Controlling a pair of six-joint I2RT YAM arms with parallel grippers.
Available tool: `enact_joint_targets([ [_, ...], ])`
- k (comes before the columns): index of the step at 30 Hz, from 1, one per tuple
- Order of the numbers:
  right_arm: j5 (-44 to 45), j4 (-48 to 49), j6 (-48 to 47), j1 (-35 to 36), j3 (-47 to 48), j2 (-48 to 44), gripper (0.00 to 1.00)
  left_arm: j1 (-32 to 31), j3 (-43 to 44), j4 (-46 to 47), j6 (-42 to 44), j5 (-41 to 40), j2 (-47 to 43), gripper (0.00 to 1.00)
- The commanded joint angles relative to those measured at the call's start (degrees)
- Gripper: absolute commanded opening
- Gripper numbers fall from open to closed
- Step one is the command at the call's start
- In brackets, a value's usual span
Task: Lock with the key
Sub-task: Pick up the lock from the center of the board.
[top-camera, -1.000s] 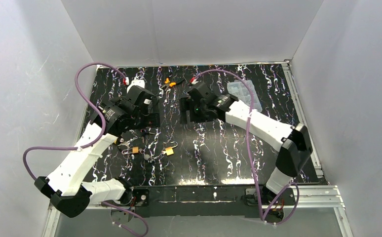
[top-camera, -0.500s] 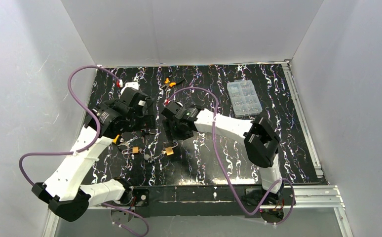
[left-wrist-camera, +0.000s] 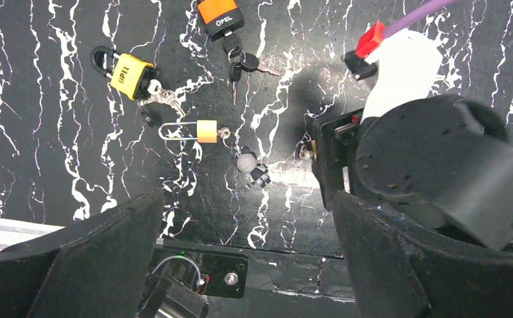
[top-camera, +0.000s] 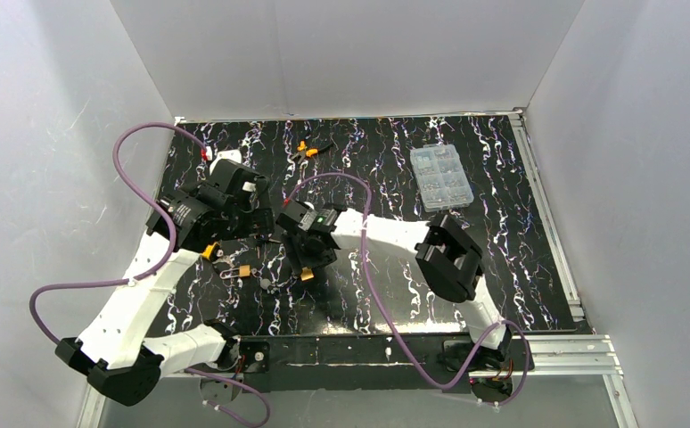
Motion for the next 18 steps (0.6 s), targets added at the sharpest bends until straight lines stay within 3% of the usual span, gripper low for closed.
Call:
enact_joint_targets([
  [1, -0.7, -0.4, 0.6, 0.9, 2.6, 2.2, 0.69, 1.2, 0.3, -1.4, 1.0, -0.2, -0.9, 0.99],
  [10, 1.0, -0.6, 0.3, 1.6, 3.5, 4.5, 0.65, 2.2, 0.7, -1.4, 1.5, 0.4, -0.9, 0.99],
  [18, 2.9, -1.0, -0.2, 2.5, 4.1, 6.0, 0.55, 2.8, 0.7, -1.1, 1.5, 1.2, -0.4, 0.99],
])
